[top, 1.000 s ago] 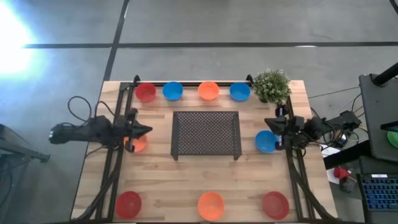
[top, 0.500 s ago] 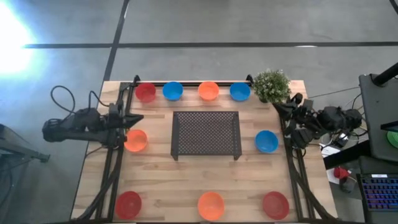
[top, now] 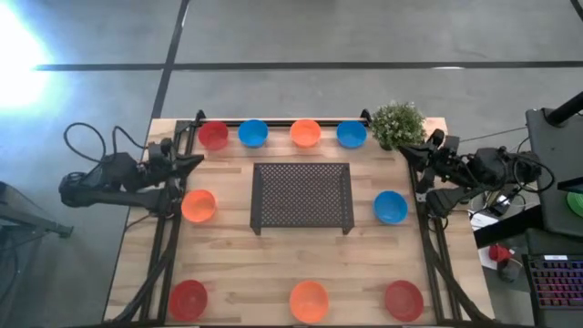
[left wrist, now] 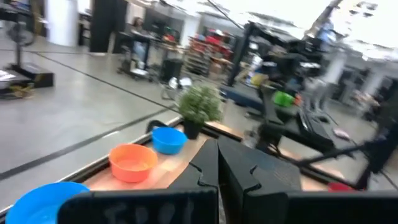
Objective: Pick & Place Mini bowls
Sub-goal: Put the left orange bowl on the shelf
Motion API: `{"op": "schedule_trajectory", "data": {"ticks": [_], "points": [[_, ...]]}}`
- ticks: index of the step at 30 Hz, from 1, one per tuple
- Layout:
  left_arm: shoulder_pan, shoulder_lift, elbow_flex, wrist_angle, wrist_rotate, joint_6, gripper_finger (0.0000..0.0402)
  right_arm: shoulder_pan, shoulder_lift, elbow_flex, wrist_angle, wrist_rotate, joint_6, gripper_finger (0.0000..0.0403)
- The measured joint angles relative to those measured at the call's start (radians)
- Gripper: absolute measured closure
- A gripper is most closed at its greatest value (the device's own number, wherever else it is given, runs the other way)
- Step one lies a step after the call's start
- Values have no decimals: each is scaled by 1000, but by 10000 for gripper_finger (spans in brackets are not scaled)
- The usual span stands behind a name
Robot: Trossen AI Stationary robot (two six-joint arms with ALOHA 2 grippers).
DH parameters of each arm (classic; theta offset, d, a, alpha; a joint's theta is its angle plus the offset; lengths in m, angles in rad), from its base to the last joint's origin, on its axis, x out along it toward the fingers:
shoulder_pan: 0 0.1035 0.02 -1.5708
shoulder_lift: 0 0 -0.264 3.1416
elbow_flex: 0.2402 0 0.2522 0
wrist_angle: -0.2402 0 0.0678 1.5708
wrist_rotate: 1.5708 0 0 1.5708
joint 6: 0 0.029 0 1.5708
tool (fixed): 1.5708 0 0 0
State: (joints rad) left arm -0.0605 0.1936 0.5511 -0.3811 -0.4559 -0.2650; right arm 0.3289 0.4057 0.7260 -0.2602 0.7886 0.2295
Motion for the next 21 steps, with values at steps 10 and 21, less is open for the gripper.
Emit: {"op": "schedule_trajectory", "data": {"ticks": [10, 21], "points": [[0, 45, 0, -78, -33, -99, 402, 0, 172, 125, -182, -36, 247, 394], [0, 143, 0, -388, 85, -487, 402, 0, 300, 287, -342, -133, 397, 394]]}}
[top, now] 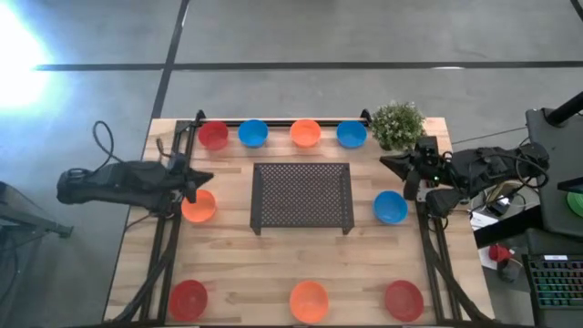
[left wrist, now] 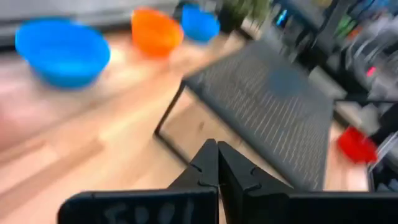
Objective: Pick & Place Mini bowls
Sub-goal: Put the left orange bowl on the shelf
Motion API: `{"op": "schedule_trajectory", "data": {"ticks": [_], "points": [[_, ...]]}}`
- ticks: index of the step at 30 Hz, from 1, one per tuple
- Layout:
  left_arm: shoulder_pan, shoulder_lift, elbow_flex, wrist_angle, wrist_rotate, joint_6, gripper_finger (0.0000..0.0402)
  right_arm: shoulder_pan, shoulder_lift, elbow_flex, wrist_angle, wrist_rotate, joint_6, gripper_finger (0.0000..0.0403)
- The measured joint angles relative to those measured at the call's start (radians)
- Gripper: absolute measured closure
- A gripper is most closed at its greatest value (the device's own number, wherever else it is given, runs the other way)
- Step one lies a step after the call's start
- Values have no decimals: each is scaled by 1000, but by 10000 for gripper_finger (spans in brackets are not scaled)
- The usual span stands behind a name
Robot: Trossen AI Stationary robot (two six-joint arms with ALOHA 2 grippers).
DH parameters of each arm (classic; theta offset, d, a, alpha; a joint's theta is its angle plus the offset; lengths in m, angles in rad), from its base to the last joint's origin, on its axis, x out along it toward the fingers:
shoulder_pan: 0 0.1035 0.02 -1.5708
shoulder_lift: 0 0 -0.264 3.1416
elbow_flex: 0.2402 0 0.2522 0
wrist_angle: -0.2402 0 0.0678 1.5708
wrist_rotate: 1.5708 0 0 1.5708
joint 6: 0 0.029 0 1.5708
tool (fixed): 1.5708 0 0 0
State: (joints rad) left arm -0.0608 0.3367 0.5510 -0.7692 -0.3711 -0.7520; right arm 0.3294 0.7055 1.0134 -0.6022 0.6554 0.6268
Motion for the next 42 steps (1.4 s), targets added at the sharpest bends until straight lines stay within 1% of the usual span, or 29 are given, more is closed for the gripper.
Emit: {"op": "schedule_trajectory", "data": {"ticks": [3, 7, 12, 16, 19, 20, 26, 28, 31, 38, 42], "points": [[0, 30, 0, -86, 59, -75, 402, 0, 25, 43, -41, -5, -1, 394], [0, 74, 0, -159, 166, -218, 402, 0, 53, 102, -124, -5, -2, 394], [0, 133, 0, -186, 267, -364, 402, 0, 72, 175, -203, -4, -2, 394], [0, 169, 0, -191, 306, -406, 402, 0, 74, 212, -210, -4, -12, 394], [0, 186, 0, -201, 310, -410, 401, 0, 74, 226, -210, -7, -58, 394], [0, 191, 0, -207, 310, -417, 401, 0, 74, 229, -210, -23, -71, 394], [0, 212, 0, -227, 305, -513, 401, 0, 75, 251, -211, -197, -114, 394], [0, 218, 0, -228, 310, -537, 401, 0, 75, 258, -210, -232, -115, 394], [0, 235, 0, -228, 314, -566, 391, 0, 75, 265, -211, -242, -115, 394], [0, 300, 0, -228, 319, -581, 333, 0, 74, 272, -211, -246, -115, 394], [0, 349, 0, -230, 328, -563, 314, 0, 74, 272, -212, -246, -116, 394]]}}
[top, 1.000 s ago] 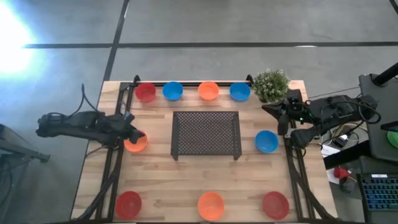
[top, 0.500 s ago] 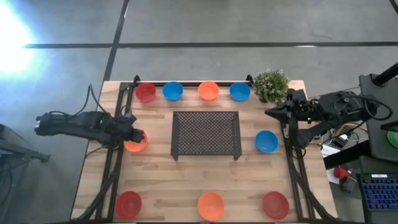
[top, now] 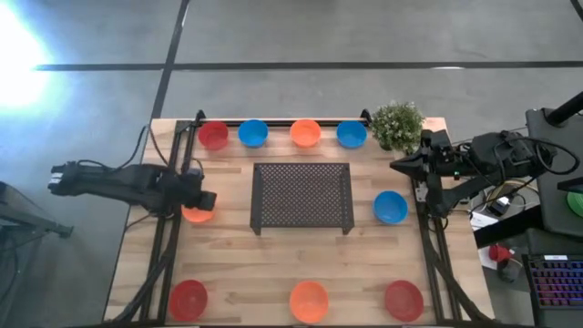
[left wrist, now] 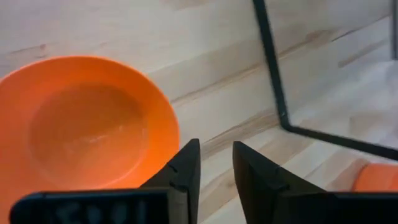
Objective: Pick & Place Mini bowls
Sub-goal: Put the left orange bowl on the shelf
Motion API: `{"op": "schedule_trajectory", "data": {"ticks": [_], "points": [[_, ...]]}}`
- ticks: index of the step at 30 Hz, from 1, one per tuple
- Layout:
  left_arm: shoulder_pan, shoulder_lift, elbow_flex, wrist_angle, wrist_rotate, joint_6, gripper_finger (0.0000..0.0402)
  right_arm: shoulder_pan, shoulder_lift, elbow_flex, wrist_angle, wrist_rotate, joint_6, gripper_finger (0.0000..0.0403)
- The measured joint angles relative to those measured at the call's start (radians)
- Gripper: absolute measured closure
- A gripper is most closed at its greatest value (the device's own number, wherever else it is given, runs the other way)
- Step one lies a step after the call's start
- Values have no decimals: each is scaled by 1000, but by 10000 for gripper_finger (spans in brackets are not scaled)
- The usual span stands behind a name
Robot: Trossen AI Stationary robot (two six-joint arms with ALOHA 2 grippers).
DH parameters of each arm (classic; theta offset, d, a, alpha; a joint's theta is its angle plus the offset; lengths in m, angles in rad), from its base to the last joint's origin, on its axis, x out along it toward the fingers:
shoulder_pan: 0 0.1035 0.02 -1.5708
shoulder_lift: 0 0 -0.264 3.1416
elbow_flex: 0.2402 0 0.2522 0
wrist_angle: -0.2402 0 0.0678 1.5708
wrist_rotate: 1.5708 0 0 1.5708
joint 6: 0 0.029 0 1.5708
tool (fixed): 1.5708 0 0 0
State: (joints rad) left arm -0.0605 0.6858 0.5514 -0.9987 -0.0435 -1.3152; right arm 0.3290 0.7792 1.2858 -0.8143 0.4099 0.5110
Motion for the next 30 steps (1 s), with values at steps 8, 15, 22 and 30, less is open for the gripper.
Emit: {"op": "schedule_trajectory", "data": {"ticks": [8, 15, 22, 30], "points": [[0, 108, 0, 1, 0, 5, 312, 0, 0, 0, 1, 0, -57, 394], [0, 189, -2, 20, 0, 4, 312, 0, -5, 0, 1, 0, -59, 394], [0, 246, -2, 64, -1, -10, 312, 0, -14, 0, 1, 0, -60, 394], [0, 290, -2, 77, -4, -7, 312, 0, -26, 0, 2, 0, -60, 394]]}}
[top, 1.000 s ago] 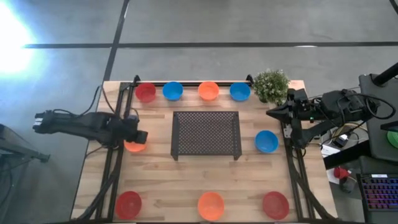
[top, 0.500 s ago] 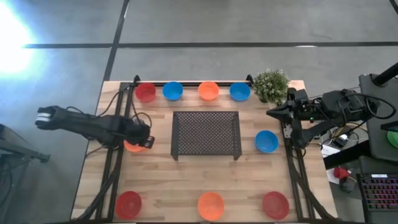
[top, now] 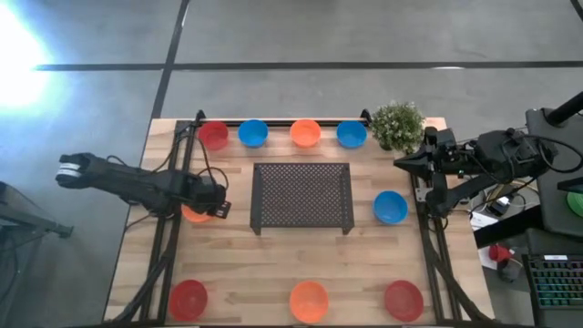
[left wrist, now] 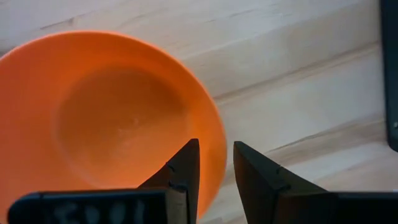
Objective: Pick & Place Mini bowls
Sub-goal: Put the left orange bowl on the shelf
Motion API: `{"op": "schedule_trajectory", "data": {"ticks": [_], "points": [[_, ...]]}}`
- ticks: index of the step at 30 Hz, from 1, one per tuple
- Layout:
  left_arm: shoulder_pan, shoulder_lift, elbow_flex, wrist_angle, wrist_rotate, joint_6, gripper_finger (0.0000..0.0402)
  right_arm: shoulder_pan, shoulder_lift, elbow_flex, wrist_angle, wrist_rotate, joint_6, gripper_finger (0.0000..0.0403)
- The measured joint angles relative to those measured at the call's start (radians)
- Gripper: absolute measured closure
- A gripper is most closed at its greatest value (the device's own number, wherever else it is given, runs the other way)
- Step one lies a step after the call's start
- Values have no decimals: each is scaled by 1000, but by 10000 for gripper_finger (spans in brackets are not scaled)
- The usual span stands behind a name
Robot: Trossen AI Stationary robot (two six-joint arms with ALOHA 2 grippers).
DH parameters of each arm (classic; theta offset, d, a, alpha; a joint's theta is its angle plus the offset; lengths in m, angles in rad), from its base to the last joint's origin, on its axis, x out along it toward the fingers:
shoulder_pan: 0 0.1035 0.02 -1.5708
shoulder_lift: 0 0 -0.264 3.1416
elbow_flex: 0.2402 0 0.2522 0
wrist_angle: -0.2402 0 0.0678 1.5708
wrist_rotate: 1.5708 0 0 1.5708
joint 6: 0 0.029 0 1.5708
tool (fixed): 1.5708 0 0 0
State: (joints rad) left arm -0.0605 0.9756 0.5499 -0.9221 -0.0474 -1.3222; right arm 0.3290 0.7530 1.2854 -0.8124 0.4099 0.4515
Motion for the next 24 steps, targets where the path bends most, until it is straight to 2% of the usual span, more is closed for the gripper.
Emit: {"op": "schedule_trajectory", "data": {"ticks": [14, 16, 19, 24], "points": [[0, 132, -19, 57, -5, 23, 317, 0, 0, 0, 1, 0, 0, 394], [0, 148, -19, 58, 16, 37, 334, 0, 0, 0, 1, 0, 0, 394], [0, 164, -17, 54, 43, 71, 382, 0, 0, 0, 1, 1, 0, 394], [0, 167, 1, 36, 48, 98, 398, 0, 0, 0, 1, 1, 0, 394]]}}
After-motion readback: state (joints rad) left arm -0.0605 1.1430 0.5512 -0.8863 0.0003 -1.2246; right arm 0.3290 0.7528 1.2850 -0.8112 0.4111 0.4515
